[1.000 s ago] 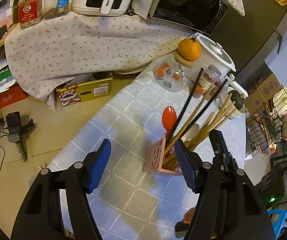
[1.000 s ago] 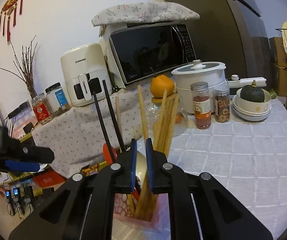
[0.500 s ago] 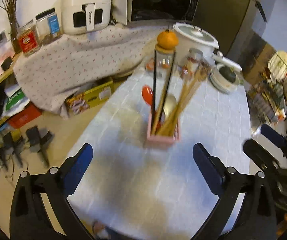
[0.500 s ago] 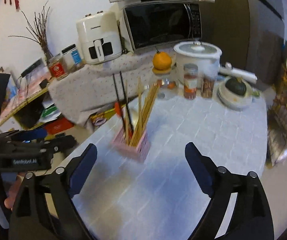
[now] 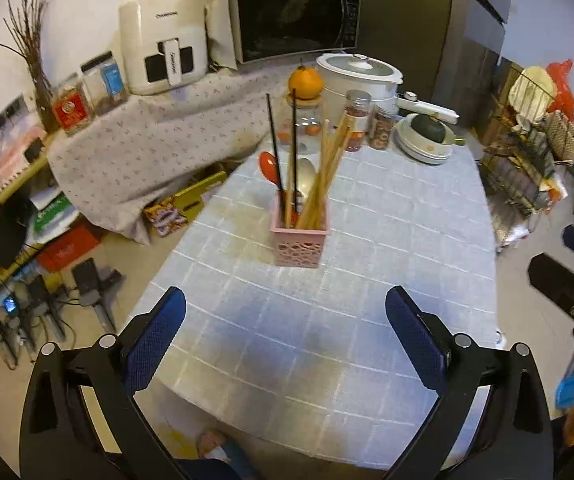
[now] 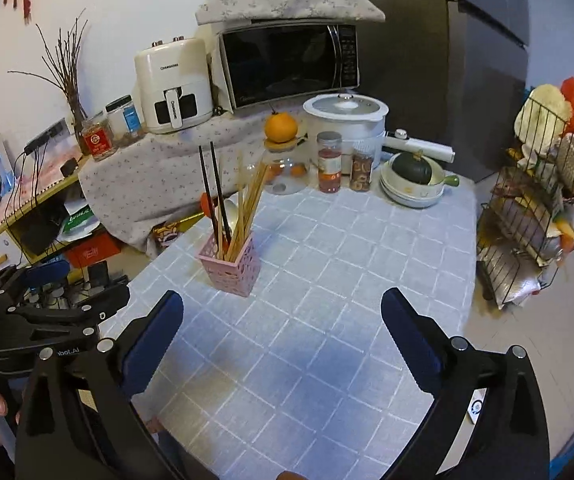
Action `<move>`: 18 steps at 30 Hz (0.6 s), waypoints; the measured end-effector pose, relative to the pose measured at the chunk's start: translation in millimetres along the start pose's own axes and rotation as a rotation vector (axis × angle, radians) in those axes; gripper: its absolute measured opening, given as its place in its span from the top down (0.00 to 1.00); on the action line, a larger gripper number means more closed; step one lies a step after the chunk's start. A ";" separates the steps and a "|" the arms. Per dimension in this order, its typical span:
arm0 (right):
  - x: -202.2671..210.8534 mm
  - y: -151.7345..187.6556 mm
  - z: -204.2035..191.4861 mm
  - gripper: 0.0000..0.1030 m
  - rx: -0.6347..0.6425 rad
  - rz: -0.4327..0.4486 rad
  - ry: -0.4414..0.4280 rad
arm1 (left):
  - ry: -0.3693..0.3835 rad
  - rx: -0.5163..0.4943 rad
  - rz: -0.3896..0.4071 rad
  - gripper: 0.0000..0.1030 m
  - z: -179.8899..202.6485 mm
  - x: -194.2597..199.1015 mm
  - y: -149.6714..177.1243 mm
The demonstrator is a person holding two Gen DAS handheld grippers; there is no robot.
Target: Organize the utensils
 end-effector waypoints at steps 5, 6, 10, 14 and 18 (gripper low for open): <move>-4.1 2.4 -1.9 0.06 0.002 -0.021 -0.002 | -0.036 -0.007 0.020 0.07 -1.3 -1.9 -0.3; -5.2 2.5 -2.6 0.06 -0.001 -0.024 -0.008 | -0.039 -0.004 0.017 0.07 -1.5 -3.5 -0.5; -9.0 4.5 -3.5 0.06 0.011 -0.025 0.003 | -0.033 -0.011 0.025 0.07 1.7 -3.8 -2.1; -13.9 5.2 -0.7 0.06 0.002 -0.034 0.017 | -0.019 -0.024 0.021 0.07 7.2 -6.4 -2.8; -19.0 6.2 1.9 0.06 -0.012 -0.054 0.017 | -0.007 -0.032 0.009 0.07 10.3 -11.2 -2.1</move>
Point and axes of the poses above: each gripper's, at about its wrist camera, not at the fingertips, and x roughly against the way its jaws point, z to its right, y to its underside, the point moved 5 cm from there along -x, roughly the way its jaws point, and after that the axes turned 12 degrees about y, right-handed, at the moved point
